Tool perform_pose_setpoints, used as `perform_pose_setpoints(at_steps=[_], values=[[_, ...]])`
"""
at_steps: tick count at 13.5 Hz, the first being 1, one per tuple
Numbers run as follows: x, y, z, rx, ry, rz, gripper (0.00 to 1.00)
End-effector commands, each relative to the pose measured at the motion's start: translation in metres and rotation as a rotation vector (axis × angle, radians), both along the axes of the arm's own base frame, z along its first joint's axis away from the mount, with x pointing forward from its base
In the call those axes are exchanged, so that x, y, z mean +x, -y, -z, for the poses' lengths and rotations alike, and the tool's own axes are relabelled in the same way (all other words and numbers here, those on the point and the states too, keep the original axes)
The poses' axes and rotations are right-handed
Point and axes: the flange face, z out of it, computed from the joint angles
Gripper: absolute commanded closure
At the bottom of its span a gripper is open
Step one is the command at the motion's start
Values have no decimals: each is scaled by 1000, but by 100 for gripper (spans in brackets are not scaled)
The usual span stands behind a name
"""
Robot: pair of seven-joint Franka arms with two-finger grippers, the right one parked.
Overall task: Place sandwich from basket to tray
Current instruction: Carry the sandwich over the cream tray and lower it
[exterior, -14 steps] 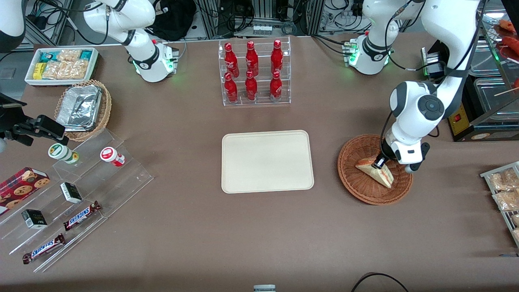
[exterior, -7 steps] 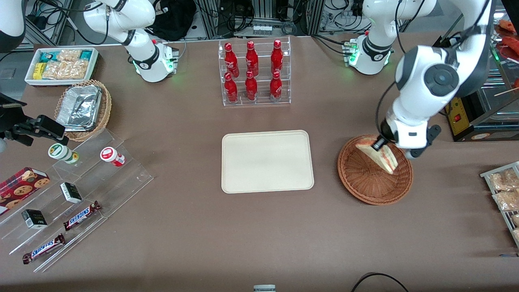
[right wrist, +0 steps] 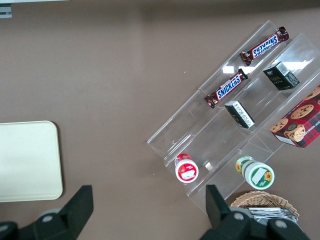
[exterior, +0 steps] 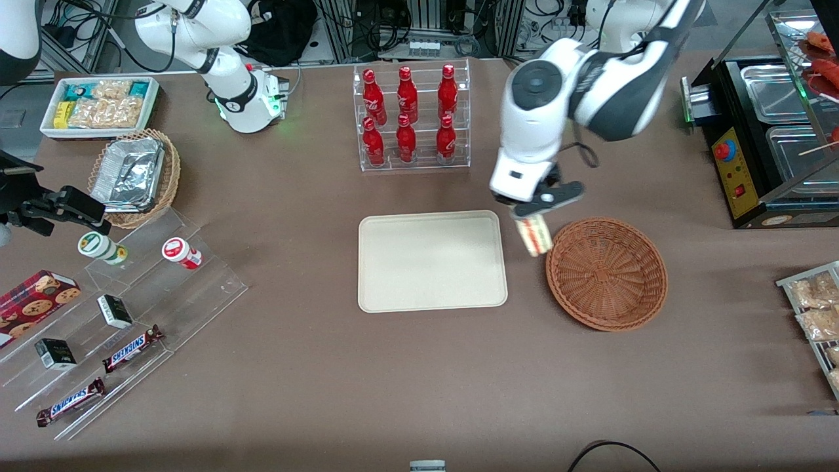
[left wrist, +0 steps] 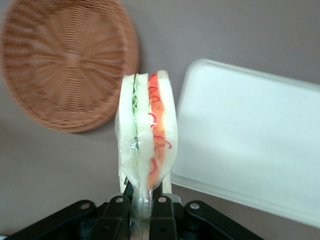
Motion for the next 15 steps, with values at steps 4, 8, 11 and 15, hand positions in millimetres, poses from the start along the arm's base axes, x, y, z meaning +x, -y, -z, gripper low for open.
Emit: perform_pose_setpoints(at_steps=[4, 8, 11, 15], values=[[3, 107, 66, -99, 18, 143, 94], [13, 156, 111, -110, 42, 158, 93], [26, 162, 147, -89, 41, 163, 93], [22, 171, 181, -87, 70, 175, 85]])
